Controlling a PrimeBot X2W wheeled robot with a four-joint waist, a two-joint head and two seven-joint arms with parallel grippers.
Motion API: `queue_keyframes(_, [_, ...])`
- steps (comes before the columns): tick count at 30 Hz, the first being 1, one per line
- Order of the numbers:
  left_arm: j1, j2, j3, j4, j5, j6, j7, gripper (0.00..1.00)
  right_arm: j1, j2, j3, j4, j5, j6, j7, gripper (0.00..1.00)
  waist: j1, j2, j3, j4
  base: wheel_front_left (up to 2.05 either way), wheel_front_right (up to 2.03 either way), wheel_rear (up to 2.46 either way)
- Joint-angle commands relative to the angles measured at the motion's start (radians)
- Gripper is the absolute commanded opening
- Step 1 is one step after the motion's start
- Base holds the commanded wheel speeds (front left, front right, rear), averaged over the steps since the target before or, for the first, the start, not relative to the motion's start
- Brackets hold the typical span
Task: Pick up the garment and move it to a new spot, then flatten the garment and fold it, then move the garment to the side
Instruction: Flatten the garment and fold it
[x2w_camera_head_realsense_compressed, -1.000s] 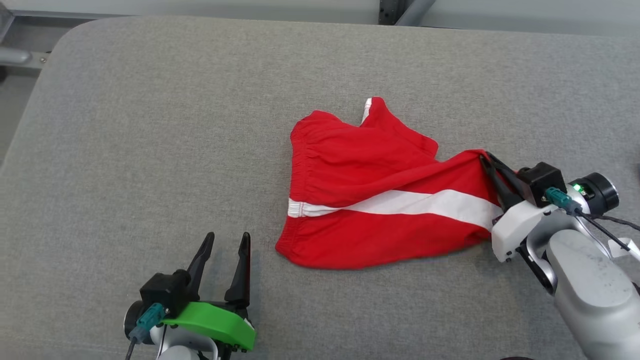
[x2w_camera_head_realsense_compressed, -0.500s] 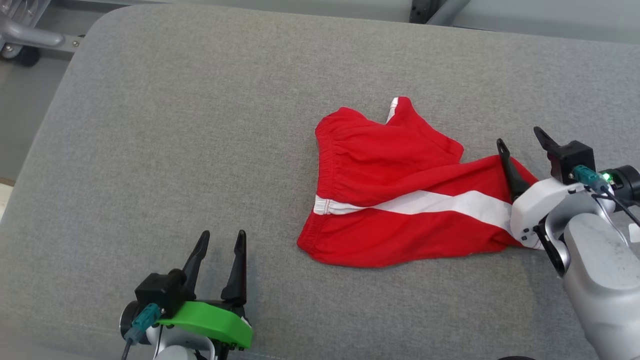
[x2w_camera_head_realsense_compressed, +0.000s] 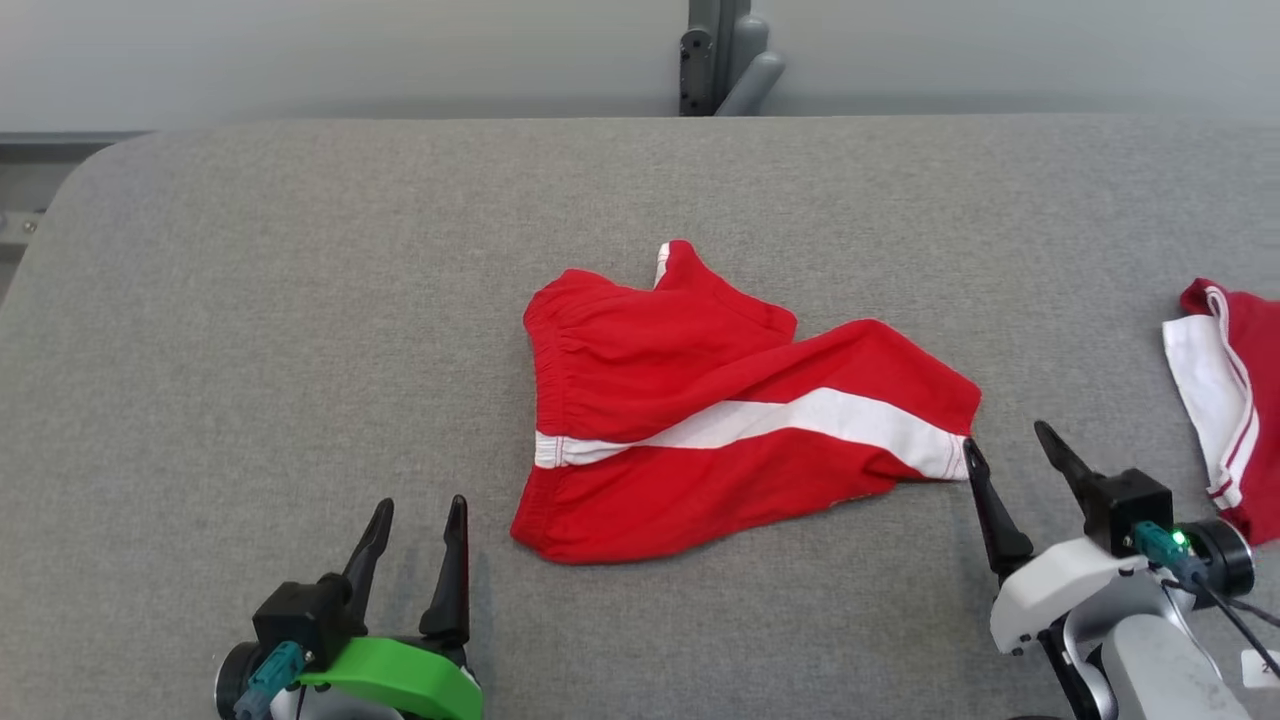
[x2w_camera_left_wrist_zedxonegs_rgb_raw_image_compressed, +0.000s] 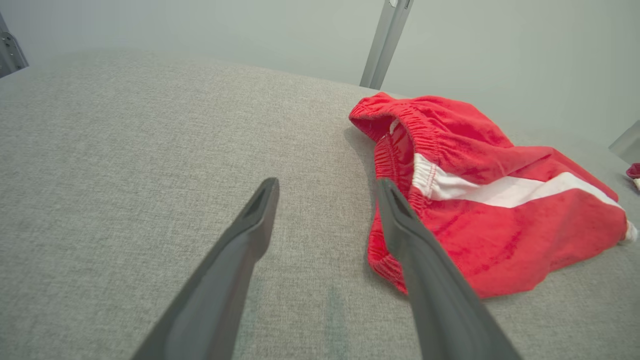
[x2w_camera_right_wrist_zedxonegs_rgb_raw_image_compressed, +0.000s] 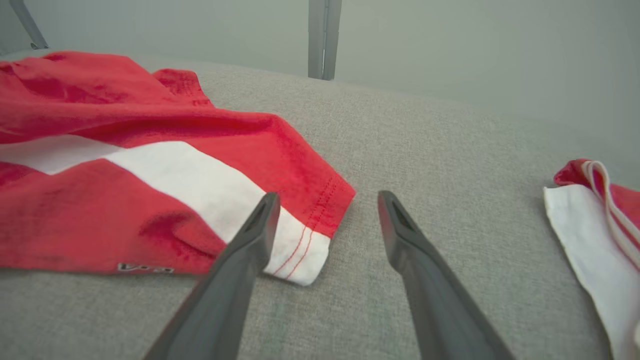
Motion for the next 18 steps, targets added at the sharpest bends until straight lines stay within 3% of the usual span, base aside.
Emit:
queue_keyframes(1, [0.021, 0.004, 0.010, 0.004, 0.008, 0.003, 0.001, 1.00, 0.028, 0.009, -0.004, -0.011, 0.004, -0.001, -0.003, 1.00, 0.0000, 0.0000, -0.059, -0.060, 0.00, 0.00, 0.00])
queue_keyframes(18, [0.117, 0.004, 0.105, -0.032, 0.066, 0.017, 0.001, 1.00, 0.179, 0.100, -0.062, -0.117, 0.017, -0.001, -0.003, 1.00, 0.0000, 0.0000, -0.147, -0.110, 0.00, 0.00, 0.00])
